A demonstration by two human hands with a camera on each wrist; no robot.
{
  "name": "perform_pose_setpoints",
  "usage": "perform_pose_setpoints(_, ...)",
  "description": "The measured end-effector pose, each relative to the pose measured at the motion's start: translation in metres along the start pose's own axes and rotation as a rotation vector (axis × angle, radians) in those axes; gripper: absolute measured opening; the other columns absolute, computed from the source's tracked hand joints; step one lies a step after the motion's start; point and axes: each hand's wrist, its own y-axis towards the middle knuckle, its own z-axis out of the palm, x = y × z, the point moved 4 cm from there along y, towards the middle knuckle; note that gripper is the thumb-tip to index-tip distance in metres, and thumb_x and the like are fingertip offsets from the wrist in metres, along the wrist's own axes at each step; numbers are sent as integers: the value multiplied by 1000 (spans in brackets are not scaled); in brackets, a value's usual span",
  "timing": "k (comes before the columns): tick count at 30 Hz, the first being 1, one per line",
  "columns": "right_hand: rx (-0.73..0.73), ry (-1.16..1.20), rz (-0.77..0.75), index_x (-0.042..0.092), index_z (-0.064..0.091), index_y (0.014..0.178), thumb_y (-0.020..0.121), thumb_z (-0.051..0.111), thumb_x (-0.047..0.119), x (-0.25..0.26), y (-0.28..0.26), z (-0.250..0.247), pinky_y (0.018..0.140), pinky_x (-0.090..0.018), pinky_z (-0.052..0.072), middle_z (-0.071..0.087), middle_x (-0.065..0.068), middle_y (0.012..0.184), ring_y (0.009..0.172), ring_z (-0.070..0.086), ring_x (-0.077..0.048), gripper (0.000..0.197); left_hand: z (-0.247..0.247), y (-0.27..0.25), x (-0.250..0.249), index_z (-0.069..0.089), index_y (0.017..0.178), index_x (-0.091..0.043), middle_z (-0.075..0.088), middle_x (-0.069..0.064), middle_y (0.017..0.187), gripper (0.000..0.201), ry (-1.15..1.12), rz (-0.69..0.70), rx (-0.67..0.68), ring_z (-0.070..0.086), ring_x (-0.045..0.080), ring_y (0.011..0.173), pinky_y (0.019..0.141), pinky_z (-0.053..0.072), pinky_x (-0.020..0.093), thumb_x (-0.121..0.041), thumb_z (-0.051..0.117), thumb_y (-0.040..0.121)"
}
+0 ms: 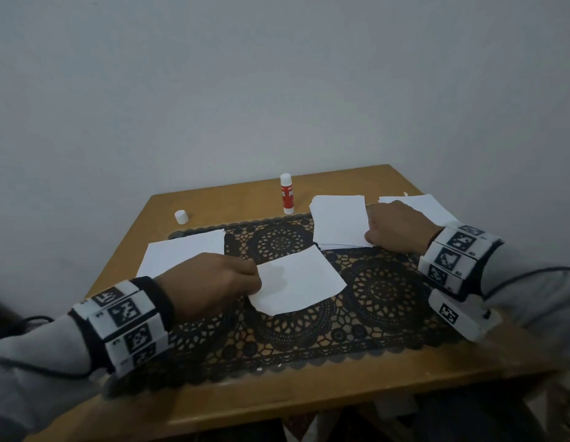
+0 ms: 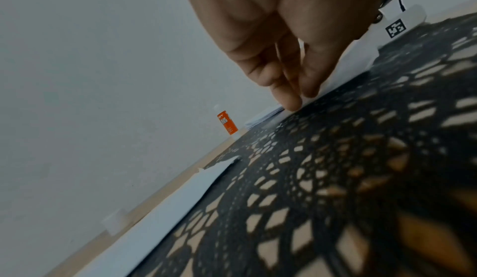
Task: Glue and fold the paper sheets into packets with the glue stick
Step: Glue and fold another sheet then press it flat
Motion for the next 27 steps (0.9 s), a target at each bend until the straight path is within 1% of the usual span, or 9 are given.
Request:
perform_pose_setpoints(3,-5,12,7,11,51,83,87,57,23,-1,0,0,60,-31,41,59,-6,84,79,57,-24,14,4,-4,2,66,97,-19,67,-1,101,27,-25,2,9,67,17,88,75,58,29,-1,72,77)
perform_pose_setpoints(6,-41,-3,4,14,45,77,87,55,23,-2,0,-1,58,-30,36,58,-5,84,78,56,-23,17,6,-8,-1,69,95,-18,69,0,95,31,-36,9,23,68,17,83,71,57,27,-2,79,70)
perform_pose_setpoints(9,-72,-62,-36,12,50,83,90,53,24,8,-1,-9,58,-31,34,54,-1,78,74,52,-19,14,8,-10,-2,68,97,-15,69,3,93,27,-60,-1,17,68,21,82,70,59,30,-4,77,74)
perform_pose_setpoints(11,-67,-82,-80,10,53,84,90,54,24,21,2,-19,62,-32,38,55,-2,79,75,51,-20,16,9,-10,-1,67,98,-14,68,5,93,25,-63,-1,10,67,23,82,69,60,35,-4,74,77)
perform_pose_setpoints(16,-129,-40,-166,3,61,96,91,57,25,69,33,-45,77,-38,49,66,-13,94,87,62,-30,23,10,-9,2,66,96,-15,66,3,95,22,-75,14,38,64,22,85,68,58,36,-3,68,77)
perform_pose_setpoints(20,-36,321,-76,4,57,106,85,68,25,98,73,-30,65,-36,53,65,-13,95,75,61,-25,32,11,-8,2,64,105,-16,61,2,103,25,-116,-28,86,60,22,94,74,54,35,-5,58,84)
perform_pose_setpoints(22,-16,402,-55,3,58,110,81,74,27,108,91,-18,67,-36,51,64,-12,95,74,58,-22,41,10,-7,2,62,111,-19,59,0,107,32,-144,-55,109,56,20,98,79,52,34,-5,53,84)
perform_pose_setpoints(25,17,507,-11,5,64,102,80,77,24,114,112,-3,58,-31,51,67,-9,88,67,59,-19,32,8,-2,5,64,112,-22,58,-4,108,38,-173,-103,160,50,15,102,83,49,32,-4,50,81)
perform_pose_setpoints(27,20,536,23,8,62,94,82,76,24,114,119,4,50,-26,42,62,-4,80,62,56,-15,24,7,2,5,65,110,-22,59,-4,106,36,-168,-121,172,47,14,102,82,49,33,-6,51,81)
